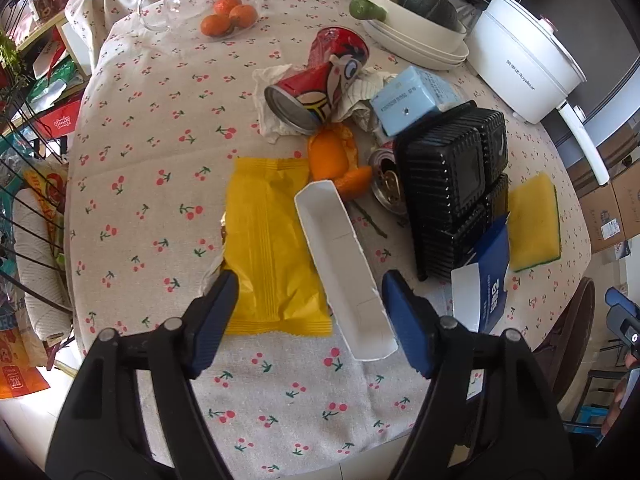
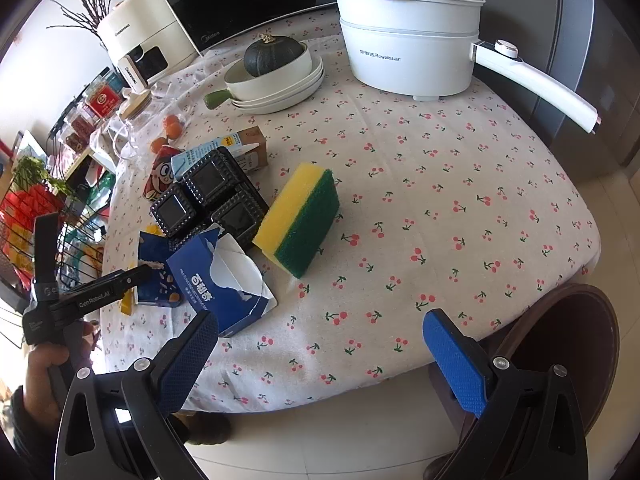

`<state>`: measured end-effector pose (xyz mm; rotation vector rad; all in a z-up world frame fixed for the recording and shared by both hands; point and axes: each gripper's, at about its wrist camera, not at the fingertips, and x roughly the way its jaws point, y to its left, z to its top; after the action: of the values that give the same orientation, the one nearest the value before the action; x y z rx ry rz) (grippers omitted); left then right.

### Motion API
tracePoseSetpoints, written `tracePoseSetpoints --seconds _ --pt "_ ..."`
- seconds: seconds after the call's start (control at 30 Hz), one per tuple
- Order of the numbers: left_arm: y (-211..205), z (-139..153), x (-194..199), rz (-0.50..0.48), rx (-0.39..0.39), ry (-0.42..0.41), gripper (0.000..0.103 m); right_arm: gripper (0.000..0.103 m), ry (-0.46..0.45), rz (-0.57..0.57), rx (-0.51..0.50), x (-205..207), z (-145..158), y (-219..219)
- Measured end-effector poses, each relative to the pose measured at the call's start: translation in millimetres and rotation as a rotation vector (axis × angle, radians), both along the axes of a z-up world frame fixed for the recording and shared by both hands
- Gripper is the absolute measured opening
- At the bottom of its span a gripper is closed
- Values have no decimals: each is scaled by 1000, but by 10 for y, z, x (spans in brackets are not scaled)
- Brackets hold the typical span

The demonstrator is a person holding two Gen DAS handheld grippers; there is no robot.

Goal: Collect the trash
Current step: 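Move the left tool toward the blue biscuit box on the table, then close the left tool on the blue biscuit box and lift it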

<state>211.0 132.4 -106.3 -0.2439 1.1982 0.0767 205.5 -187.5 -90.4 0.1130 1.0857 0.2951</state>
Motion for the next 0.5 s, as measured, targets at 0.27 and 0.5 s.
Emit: tracePoseSetpoints --seconds 0.27,0.5 --pt "194 139 -181 50 37 -43 69 103 -4 16 -1 22 -8 134" --pt "-278 27 -80 -59 88 -21 69 103 -3 17 -16 65 -40 198"
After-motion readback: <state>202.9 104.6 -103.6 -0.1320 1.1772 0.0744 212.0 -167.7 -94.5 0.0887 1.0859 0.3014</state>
